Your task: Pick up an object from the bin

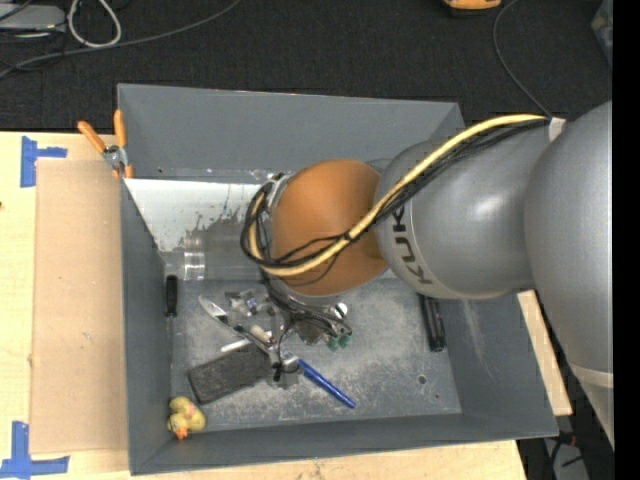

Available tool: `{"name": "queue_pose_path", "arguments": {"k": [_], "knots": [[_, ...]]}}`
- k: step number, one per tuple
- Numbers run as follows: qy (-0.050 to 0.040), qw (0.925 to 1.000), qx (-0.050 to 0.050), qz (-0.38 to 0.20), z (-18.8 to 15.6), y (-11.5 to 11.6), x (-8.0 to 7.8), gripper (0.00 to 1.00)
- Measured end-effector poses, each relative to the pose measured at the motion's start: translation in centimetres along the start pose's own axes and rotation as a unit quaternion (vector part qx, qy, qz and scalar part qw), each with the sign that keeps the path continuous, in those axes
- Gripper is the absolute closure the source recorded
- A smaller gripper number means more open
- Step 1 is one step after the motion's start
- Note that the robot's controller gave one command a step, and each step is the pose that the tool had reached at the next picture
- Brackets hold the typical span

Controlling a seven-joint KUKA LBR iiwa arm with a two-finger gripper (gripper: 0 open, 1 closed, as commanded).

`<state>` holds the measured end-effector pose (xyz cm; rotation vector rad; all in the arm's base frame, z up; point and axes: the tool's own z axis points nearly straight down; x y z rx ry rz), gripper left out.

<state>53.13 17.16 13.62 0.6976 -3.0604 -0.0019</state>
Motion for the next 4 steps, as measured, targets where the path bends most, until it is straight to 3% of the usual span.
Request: {"name": "queue_pose_path", "arguments": {"k": [1, 2, 3, 4], "knots": [[0.0000, 0.9997, -0.001, -0.023, 7.1, -0.3, -1.5, 0.00], [-0.0024, 0.9984, -0.001, -0.057, 6.7, 0.5, 0.2, 1.00], [-0.0025, 0.9984, -0.001, -0.057, 6.7, 0.5, 0.2, 1.00], [-0.0006, 0.9985, -0.001, -0.055, 4.1, 0.6, 0.4, 1.00]]}}
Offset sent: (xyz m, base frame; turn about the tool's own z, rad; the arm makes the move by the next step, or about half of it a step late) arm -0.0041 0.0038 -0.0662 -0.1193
